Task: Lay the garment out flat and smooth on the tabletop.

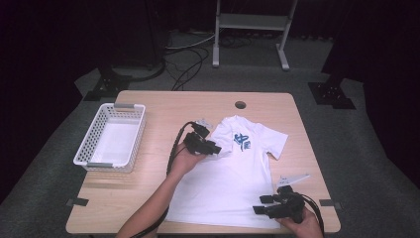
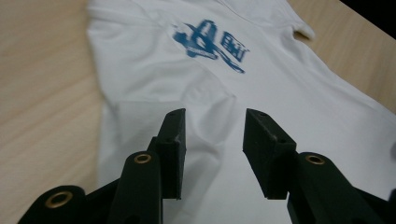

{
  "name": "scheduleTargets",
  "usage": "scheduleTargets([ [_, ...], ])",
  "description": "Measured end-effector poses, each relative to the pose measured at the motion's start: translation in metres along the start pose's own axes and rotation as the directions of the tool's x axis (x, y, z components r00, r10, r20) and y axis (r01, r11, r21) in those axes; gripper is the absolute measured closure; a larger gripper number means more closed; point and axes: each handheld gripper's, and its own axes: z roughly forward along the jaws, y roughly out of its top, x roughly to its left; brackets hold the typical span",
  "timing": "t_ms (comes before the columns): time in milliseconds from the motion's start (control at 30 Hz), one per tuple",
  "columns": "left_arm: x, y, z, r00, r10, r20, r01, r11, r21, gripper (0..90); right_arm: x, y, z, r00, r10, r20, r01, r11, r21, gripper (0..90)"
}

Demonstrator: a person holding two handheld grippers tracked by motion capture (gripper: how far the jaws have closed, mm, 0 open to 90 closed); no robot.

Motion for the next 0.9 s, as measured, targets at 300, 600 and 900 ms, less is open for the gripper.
scheduleTargets([
  [300, 0.033, 0.011, 0.003, 0.9973, -0.069, -0.023, 0.069, 0.9975, -0.013, 58.3, 0.000, 0.000, 0.001, 1.0000, -0.001, -0.004, 0.001, 1.000, -0.004, 41.3],
  [600, 0.043, 0.014, 0.022, 0.9953, -0.091, -0.034, 0.092, 0.9951, 0.037, 60.6, 0.001, 0.001, 0.001, 1.0000, 0.000, -0.001, 0.000, 1.000, -0.001, 41.0],
  [900, 0.042, 0.013, 0.028, 0.9960, -0.088, -0.018, 0.089, 0.9941, 0.062, 66.8, 0.001, 0.000, 0.001, 1.0000, 0.003, -0.004, -0.003, 1.000, -0.006, 40.9],
])
